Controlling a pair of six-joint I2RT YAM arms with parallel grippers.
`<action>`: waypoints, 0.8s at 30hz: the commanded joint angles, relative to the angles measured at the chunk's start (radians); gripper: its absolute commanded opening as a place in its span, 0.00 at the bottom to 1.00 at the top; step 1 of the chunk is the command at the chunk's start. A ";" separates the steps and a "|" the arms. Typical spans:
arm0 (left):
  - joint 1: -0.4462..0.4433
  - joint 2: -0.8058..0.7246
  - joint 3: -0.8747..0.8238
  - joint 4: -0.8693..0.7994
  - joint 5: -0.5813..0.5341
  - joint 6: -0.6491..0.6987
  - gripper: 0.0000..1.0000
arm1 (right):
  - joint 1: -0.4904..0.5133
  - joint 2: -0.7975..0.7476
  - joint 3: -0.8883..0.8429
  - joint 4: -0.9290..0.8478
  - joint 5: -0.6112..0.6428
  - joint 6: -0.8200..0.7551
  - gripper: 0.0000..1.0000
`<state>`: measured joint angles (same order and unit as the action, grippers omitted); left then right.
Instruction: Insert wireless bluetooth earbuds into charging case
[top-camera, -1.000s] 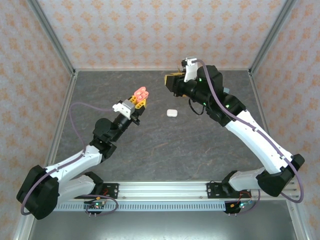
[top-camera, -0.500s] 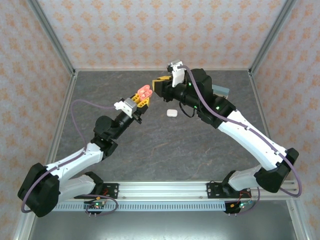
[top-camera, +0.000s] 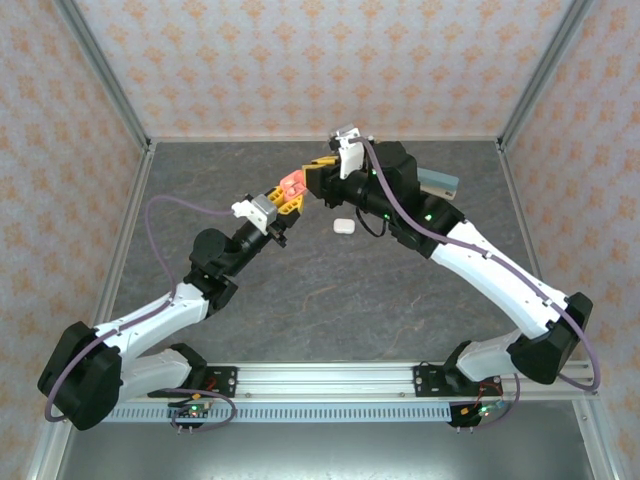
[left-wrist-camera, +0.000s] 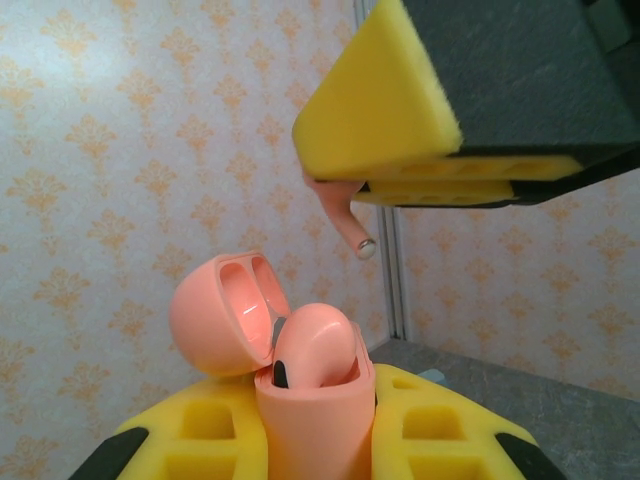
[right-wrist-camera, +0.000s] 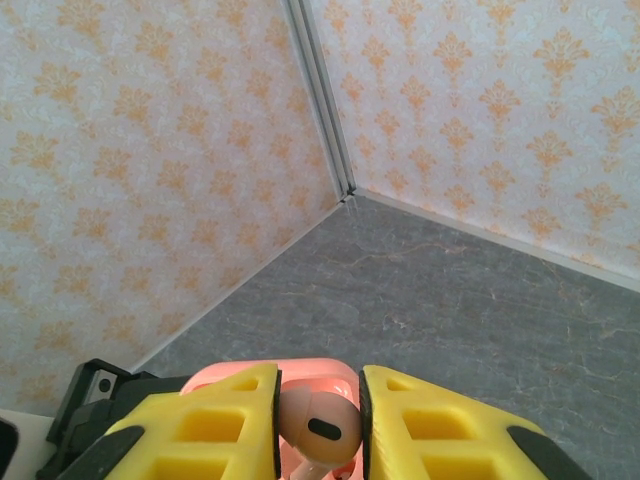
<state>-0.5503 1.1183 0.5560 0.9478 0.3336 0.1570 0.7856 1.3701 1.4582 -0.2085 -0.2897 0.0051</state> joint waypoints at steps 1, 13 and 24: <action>-0.008 -0.004 0.035 0.032 0.014 -0.005 0.00 | 0.006 0.012 -0.006 0.044 -0.015 -0.012 0.24; -0.013 -0.008 0.036 0.029 0.013 -0.001 0.00 | 0.006 0.037 0.001 0.033 0.007 -0.026 0.24; -0.014 -0.018 0.036 0.028 0.012 0.003 0.00 | 0.004 0.052 0.005 0.026 0.045 -0.043 0.24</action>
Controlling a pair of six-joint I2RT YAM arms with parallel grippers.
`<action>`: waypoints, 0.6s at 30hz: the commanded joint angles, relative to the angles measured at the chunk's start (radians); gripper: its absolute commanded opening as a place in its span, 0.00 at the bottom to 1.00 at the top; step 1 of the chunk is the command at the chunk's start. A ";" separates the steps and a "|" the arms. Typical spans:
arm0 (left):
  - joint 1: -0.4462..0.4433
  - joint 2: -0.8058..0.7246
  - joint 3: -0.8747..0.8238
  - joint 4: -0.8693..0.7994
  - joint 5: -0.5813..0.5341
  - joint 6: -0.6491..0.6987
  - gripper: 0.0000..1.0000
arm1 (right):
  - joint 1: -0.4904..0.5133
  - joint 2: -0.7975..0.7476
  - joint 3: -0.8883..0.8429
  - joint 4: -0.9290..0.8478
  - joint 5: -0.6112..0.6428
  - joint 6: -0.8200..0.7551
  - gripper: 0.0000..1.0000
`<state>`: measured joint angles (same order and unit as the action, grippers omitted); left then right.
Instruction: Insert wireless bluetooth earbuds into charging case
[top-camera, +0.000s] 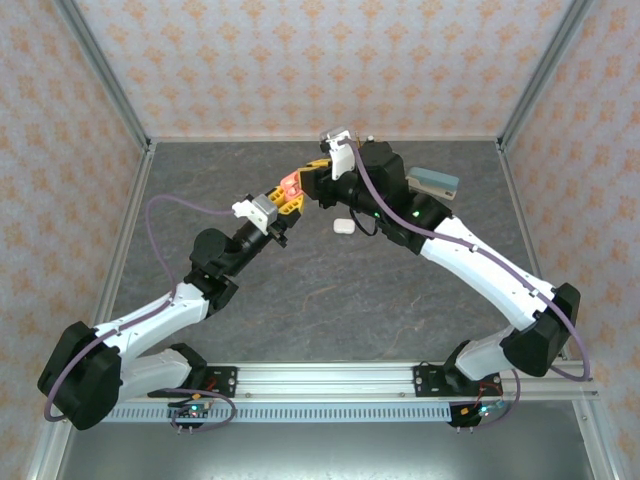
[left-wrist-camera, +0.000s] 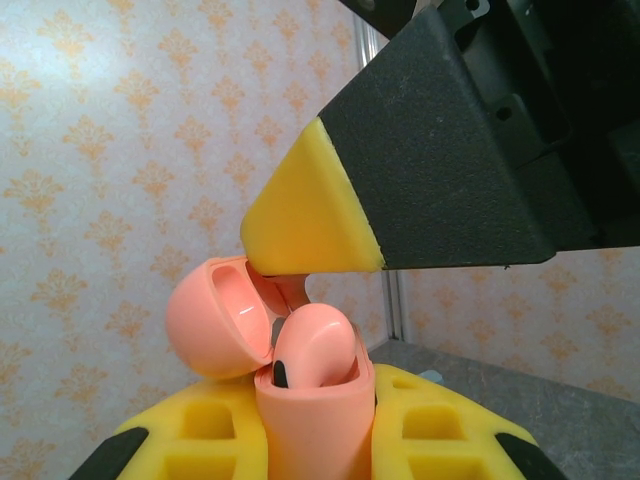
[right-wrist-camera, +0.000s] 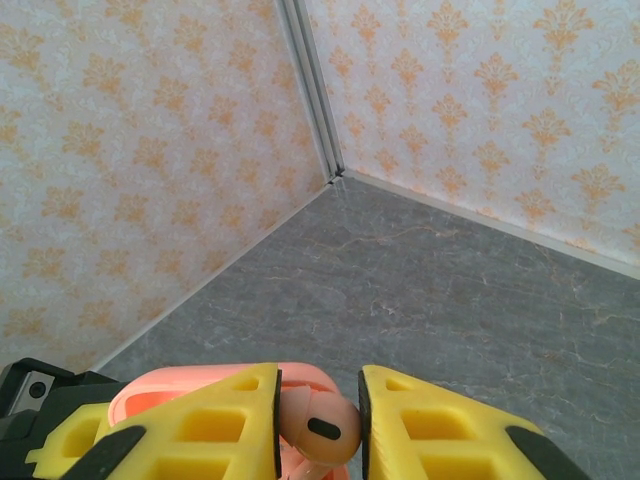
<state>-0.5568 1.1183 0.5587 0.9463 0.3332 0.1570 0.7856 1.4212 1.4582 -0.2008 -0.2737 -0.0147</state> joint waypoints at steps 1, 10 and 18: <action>-0.008 -0.019 0.033 0.029 0.012 0.004 0.00 | 0.006 0.001 0.006 0.019 0.032 -0.027 0.24; -0.009 -0.018 0.033 0.029 0.010 0.006 0.00 | 0.006 -0.006 0.004 0.004 0.041 -0.059 0.24; -0.008 -0.013 0.041 0.029 0.011 0.009 0.00 | 0.007 -0.011 0.006 -0.035 -0.014 -0.106 0.23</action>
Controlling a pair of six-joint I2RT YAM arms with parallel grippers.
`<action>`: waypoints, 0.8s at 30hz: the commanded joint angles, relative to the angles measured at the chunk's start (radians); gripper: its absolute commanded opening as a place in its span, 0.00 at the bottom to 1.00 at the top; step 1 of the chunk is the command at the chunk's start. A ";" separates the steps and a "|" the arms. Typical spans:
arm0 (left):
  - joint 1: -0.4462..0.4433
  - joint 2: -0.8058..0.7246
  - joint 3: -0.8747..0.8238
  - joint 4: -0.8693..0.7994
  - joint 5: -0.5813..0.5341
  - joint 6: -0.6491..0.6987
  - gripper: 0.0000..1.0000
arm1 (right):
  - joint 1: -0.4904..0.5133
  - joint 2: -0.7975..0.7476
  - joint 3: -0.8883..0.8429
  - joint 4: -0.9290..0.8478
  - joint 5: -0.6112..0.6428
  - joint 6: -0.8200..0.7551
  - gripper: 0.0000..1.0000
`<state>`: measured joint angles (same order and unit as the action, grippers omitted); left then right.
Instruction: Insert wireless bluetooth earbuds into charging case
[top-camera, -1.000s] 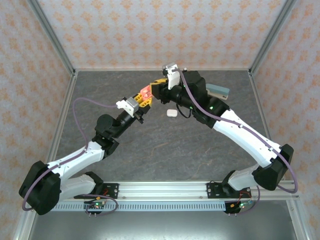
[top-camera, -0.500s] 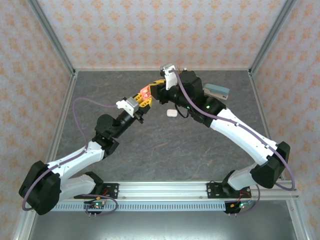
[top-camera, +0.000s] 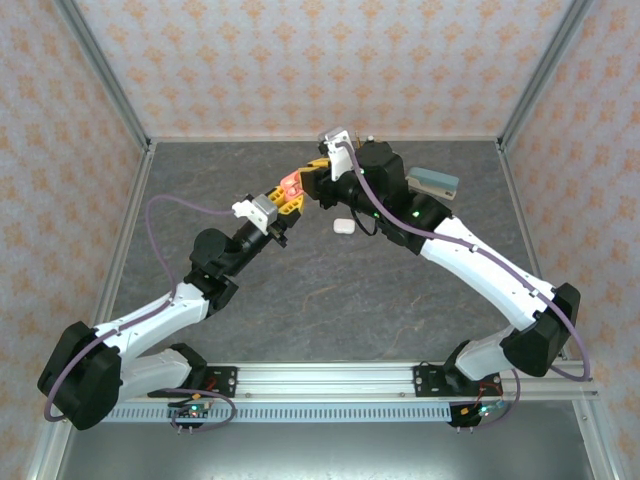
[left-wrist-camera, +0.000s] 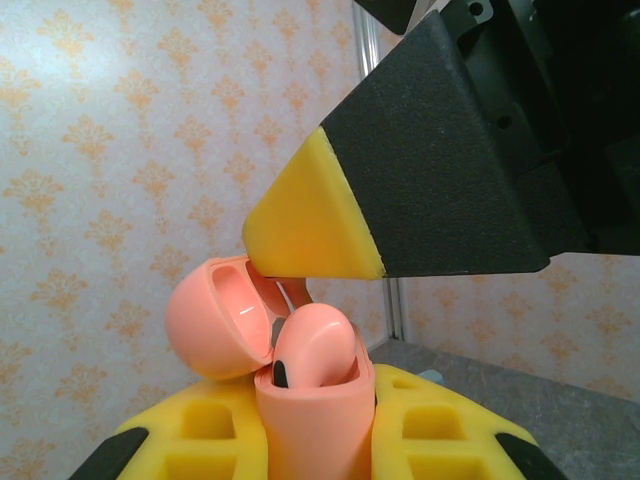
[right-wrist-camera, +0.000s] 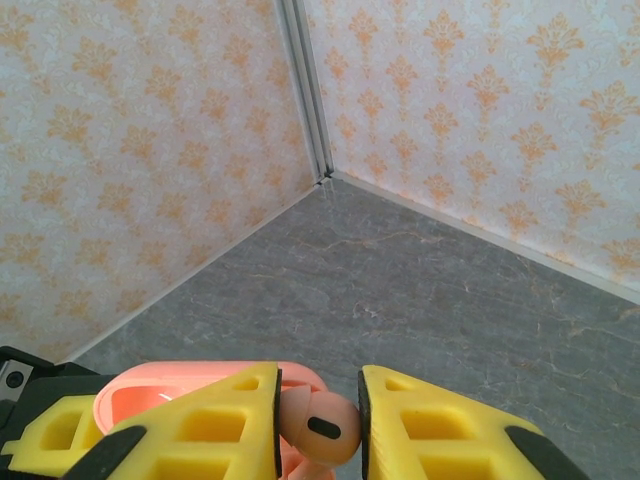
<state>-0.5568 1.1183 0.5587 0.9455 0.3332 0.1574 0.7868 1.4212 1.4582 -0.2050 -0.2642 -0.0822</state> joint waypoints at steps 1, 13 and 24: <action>-0.008 -0.011 0.043 0.030 0.010 0.008 0.00 | 0.007 -0.015 0.004 -0.033 -0.029 -0.043 0.23; -0.009 0.004 0.055 0.030 0.010 0.008 0.00 | 0.026 -0.045 -0.037 -0.048 -0.087 -0.106 0.24; -0.009 0.009 0.053 0.030 0.008 0.008 0.00 | 0.054 -0.043 -0.033 -0.077 -0.109 -0.147 0.24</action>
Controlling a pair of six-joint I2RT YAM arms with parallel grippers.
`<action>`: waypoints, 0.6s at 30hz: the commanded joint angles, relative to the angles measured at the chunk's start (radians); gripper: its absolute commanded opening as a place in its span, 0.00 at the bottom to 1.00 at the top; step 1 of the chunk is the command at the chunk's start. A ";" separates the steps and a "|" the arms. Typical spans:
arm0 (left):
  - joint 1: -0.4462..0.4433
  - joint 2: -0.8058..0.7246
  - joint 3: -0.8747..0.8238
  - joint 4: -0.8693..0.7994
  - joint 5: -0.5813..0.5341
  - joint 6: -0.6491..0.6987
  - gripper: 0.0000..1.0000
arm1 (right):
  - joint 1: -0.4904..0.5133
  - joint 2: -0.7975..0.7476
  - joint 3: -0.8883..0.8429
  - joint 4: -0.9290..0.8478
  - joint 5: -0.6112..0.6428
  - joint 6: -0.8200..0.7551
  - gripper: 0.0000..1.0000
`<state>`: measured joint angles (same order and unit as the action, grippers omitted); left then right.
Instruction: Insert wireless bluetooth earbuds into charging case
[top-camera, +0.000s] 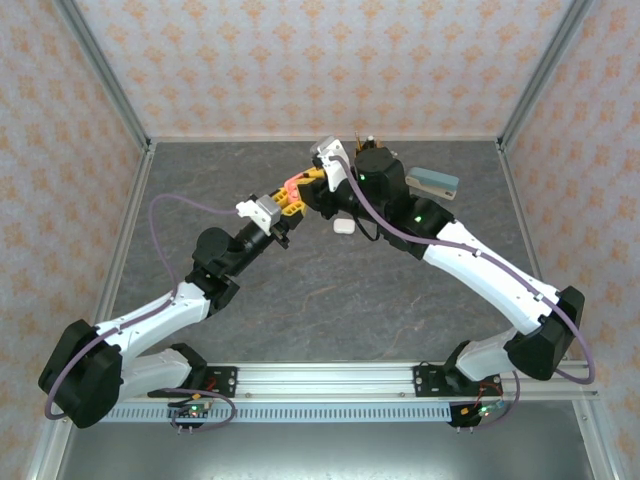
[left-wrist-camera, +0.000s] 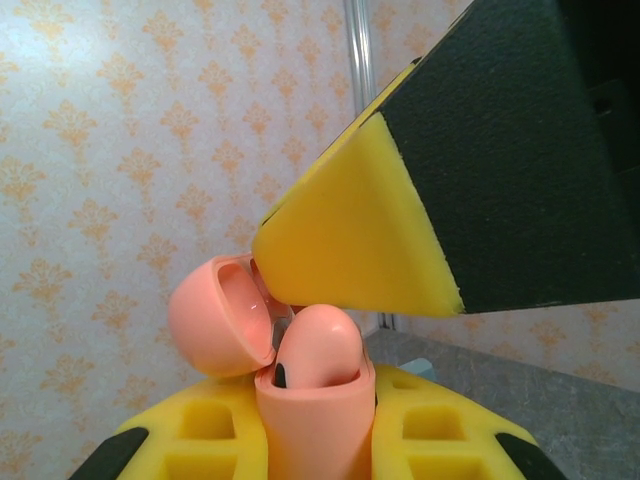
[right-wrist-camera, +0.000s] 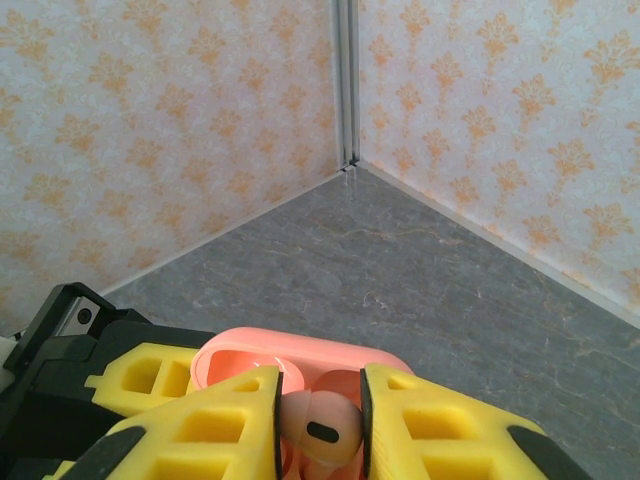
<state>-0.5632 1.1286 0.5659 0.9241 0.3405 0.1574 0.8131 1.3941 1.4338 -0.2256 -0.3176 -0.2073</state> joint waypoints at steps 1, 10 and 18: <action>-0.003 -0.002 0.046 0.051 0.000 0.008 0.00 | 0.028 -0.017 -0.010 -0.057 -0.051 -0.021 0.24; -0.004 -0.003 0.046 0.051 0.002 0.009 0.00 | 0.029 -0.032 -0.029 -0.039 0.035 -0.022 0.24; -0.003 -0.004 0.042 0.051 0.004 0.005 0.00 | 0.028 -0.044 -0.014 0.004 0.102 -0.007 0.23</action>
<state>-0.5632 1.1286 0.5697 0.9245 0.3408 0.1574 0.8310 1.3766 1.4261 -0.2272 -0.2462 -0.2214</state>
